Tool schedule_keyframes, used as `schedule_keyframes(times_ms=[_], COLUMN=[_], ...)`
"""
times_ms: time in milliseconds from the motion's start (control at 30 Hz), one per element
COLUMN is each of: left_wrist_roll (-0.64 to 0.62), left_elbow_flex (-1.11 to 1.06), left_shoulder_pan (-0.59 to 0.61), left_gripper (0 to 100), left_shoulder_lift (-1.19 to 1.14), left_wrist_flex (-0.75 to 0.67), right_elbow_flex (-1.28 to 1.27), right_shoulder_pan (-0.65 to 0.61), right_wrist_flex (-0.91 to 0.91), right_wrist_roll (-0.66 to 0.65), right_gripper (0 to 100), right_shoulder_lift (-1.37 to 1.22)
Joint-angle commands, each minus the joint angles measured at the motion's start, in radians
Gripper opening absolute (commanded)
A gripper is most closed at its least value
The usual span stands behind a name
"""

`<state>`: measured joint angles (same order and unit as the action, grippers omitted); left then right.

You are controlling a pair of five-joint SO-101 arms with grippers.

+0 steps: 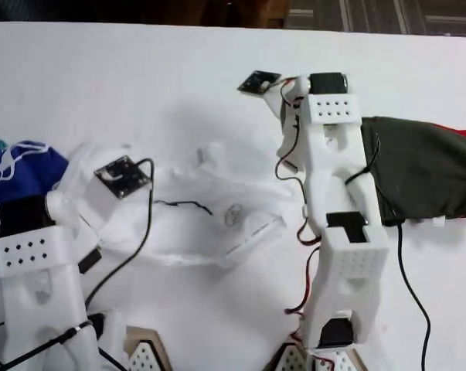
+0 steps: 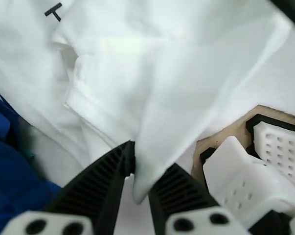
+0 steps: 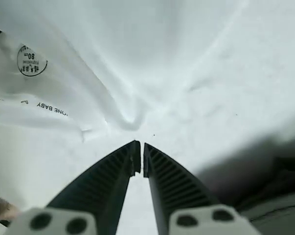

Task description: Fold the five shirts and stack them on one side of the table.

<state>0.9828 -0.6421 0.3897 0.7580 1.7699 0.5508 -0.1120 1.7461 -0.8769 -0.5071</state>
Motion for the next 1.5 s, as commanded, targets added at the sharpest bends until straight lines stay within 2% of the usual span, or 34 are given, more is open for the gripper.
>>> schedule_keyframes(times_ms=[0,100,200,300,400,533,900,1067,1200,1300,1467], left_wrist_roll=[-0.008,-0.008,-0.017,-0.051,-0.055,-0.057,-0.057,-0.057,-0.058,-0.124,-0.272], left_elbow_flex=[0.071,0.076,0.076,0.076,0.076,0.076,0.076,0.076,0.085,0.117,0.242], left_shoulder_pan=[0.009,0.009,0.009,0.009,0.009,0.009,0.009,0.009,0.009,-0.005,-0.135], left_gripper=[3,3,3,3,3,3,3,3,3,3,3], left_shoulder_lift=[0.015,0.015,0.015,0.015,0.015,0.015,0.015,0.015,0.015,0.009,0.008], left_wrist_flex=[0.018,0.018,0.018,0.020,0.020,0.020,0.020,0.020,0.020,0.017,-0.002], right_elbow_flex=[0.081,0.227,0.451,0.657,0.779,0.861,0.872,0.873,0.902,0.870,0.580], right_shoulder_pan=[0.016,0.021,0.004,-0.036,-0.068,-0.073,-0.051,-0.061,-0.071,-0.097,-0.197], right_wrist_flex=[-0.015,-0.044,-0.045,-0.042,-0.047,-0.081,-0.062,-0.027,0.027,0.027,0.027], right_wrist_roll=[0.032,0.169,0.249,0.282,0.290,0.385,0.394,0.298,0.284,0.282,0.210], right_gripper=[2.4,2.9,10.0,17.6,18.3,18.3,18.3,18.3,18.3,18.3,18.3], right_shoulder_lift=[-0.053,-0.177,-0.300,-0.426,-0.541,-0.650,-0.668,-0.654,-0.590,-0.475,-0.234])
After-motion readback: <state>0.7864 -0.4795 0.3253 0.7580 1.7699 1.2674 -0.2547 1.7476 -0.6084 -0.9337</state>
